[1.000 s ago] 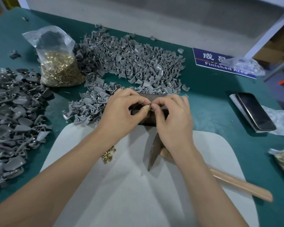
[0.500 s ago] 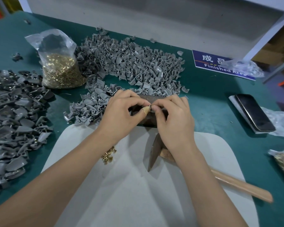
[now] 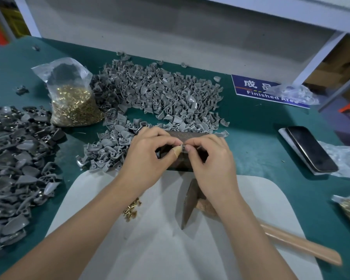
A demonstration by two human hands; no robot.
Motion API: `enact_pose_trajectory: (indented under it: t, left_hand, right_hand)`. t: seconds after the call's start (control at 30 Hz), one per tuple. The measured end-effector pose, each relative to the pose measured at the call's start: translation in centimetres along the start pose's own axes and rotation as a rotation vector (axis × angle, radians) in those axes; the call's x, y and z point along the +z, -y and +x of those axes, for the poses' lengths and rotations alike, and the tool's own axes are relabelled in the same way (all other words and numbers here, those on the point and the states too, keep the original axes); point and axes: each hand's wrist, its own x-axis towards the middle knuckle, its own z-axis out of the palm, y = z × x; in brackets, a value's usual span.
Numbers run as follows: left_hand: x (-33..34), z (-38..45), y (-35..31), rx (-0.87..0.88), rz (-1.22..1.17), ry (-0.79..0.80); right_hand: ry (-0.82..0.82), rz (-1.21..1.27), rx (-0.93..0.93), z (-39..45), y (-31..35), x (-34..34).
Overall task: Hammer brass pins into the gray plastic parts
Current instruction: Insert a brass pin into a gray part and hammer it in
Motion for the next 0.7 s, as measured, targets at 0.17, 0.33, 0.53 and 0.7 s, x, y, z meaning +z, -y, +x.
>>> enact_pose_trajectory:
  t: [0.17,0.33,0.53,0.7]
  left_hand:
    - [0.17,0.06,0.14,0.001,-0.001,-0.004]
    - [0.13,0.19,0.06,0.005,-0.004,-0.011]
    - [-0.01,0.09,-0.08,0.004,-0.012,-0.007]
    - [0.02,0.00,-0.11,-0.004,-0.018,-0.021]
  right_hand:
    - [0.036,0.070,0.027,0.41,-0.40,-0.23]
    - [0.048,0.097,0.051,0.74,-0.56,-0.19]
    - [0.070,0.102,0.081,0.86,-0.50,-0.37]
    - [0.062,-0.011,0.043,0.85,0.24,-0.58]
